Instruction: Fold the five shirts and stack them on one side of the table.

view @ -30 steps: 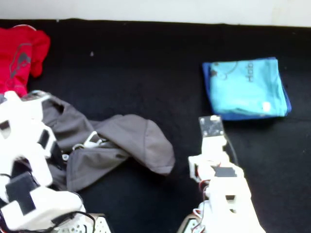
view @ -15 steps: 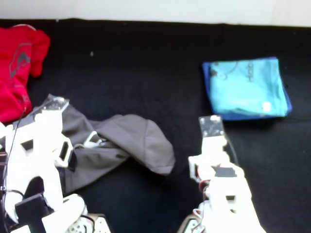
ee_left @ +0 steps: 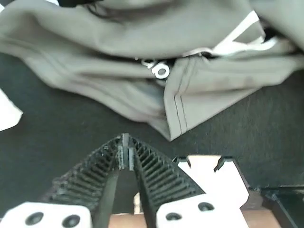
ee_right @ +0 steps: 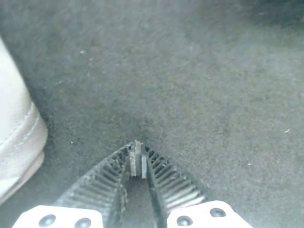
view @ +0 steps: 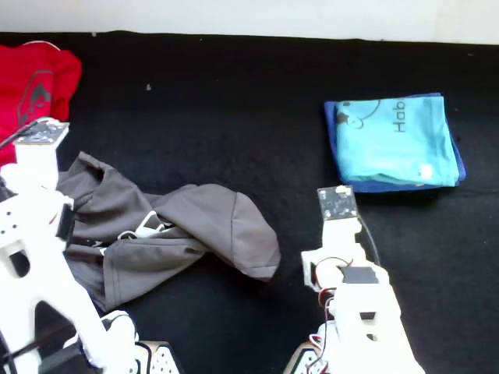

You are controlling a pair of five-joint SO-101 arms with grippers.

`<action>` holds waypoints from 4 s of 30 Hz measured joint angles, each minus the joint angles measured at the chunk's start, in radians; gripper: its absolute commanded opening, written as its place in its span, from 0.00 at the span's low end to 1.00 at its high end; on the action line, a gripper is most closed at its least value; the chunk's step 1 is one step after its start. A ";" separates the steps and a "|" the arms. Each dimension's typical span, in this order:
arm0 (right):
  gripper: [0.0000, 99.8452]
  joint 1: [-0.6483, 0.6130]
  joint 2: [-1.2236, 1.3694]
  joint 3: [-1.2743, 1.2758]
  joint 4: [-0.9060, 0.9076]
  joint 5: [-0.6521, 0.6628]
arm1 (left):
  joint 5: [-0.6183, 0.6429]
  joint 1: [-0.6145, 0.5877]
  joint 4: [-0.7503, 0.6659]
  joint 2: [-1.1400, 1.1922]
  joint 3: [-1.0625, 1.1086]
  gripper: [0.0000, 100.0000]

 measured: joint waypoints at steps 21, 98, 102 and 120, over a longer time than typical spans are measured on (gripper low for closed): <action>0.29 -0.646 0.147 -0.462 0.463 0.121 | -0.009 0.006 -0.301 0.170 0.400 0.01; 0.29 0.025 0.302 -1.266 0.957 0.127 | 0.411 0.763 -0.542 0.446 0.072 0.18; 0.29 0.025 0.273 -1.188 0.927 0.127 | 0.411 0.769 -0.542 0.493 0.072 0.18; 0.29 0.025 0.219 -1.022 0.882 0.127 | 0.428 0.773 -0.273 0.450 -0.083 0.01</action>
